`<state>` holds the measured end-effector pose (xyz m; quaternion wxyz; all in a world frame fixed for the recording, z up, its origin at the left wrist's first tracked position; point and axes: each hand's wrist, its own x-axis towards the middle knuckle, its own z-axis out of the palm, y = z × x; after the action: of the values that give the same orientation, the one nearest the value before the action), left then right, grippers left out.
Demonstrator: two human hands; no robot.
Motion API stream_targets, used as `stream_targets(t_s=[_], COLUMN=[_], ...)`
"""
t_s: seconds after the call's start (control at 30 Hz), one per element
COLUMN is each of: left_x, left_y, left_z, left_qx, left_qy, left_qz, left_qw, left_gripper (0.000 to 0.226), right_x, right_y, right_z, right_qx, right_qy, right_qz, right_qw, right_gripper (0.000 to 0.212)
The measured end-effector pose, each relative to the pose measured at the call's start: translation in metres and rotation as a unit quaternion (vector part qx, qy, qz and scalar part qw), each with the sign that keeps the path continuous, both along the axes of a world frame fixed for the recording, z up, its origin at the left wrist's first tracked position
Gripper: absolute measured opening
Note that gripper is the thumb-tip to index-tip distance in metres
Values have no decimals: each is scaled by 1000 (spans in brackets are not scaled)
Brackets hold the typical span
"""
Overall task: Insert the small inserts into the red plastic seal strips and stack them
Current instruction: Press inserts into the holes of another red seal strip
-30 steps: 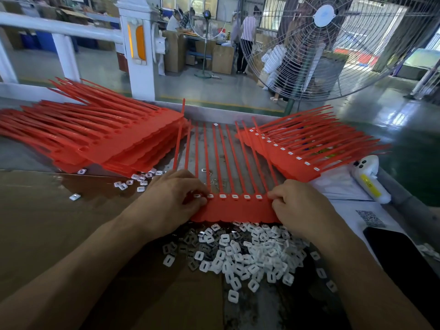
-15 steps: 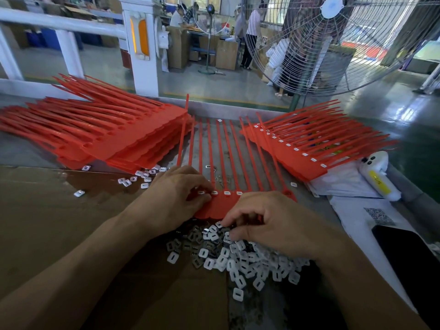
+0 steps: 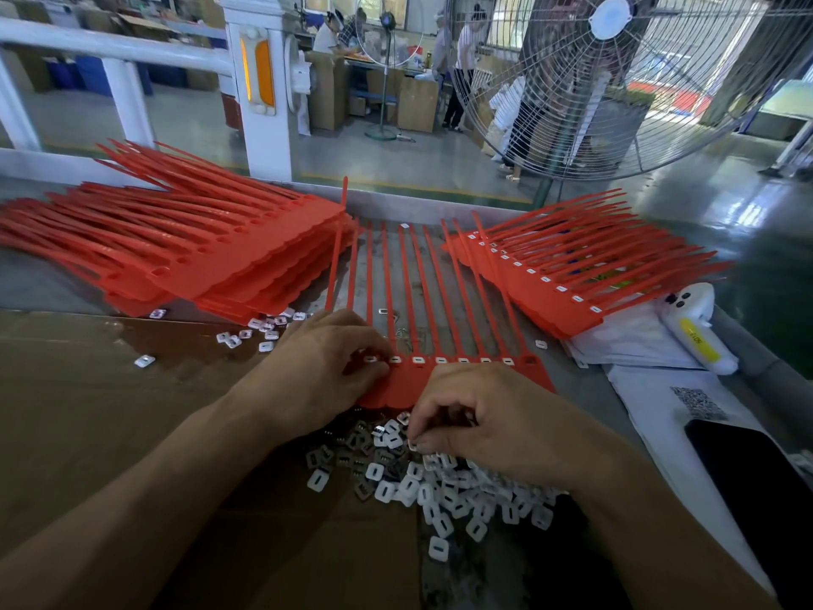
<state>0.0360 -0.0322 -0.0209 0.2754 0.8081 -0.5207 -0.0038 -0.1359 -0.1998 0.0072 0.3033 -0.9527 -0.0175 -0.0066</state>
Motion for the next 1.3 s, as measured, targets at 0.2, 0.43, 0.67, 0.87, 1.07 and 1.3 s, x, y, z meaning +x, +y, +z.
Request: stream_targets(t_s=[0.2, 0.43, 0.67, 0.87, 1.07, 1.3], left_x=[1, 1, 2, 2, 3, 3], left_y=[0, 1, 0, 1, 1, 1], left_z=[-1, -2, -1, -2, -2, -2], left_qx=[1, -2, 1, 4, 4, 6], left_qy=[-3, 2, 5, 5, 1, 2], left_qz=[-1, -2, -1, 0, -1, -4], left_qw=[1000, 1000, 1000, 1000, 1000, 1000], left_gripper=[25, 25, 26, 26, 26, 28], right_x=[-1, 0, 4, 5, 5, -4], right_y=[0, -2, -14, -15, -19, -51], right_z=[-2, -6, -13, -15, -12, -8], right_qx=[38, 53, 71, 85, 135, 148], right_qy=[-22, -102, -116, -112, -152, -203], right_qz=[-33, -95, -216, -245, -283, -403], right_qw=[998, 989, 967, 959, 937, 880], right_gripper=[9, 15, 13, 10, 14, 12])
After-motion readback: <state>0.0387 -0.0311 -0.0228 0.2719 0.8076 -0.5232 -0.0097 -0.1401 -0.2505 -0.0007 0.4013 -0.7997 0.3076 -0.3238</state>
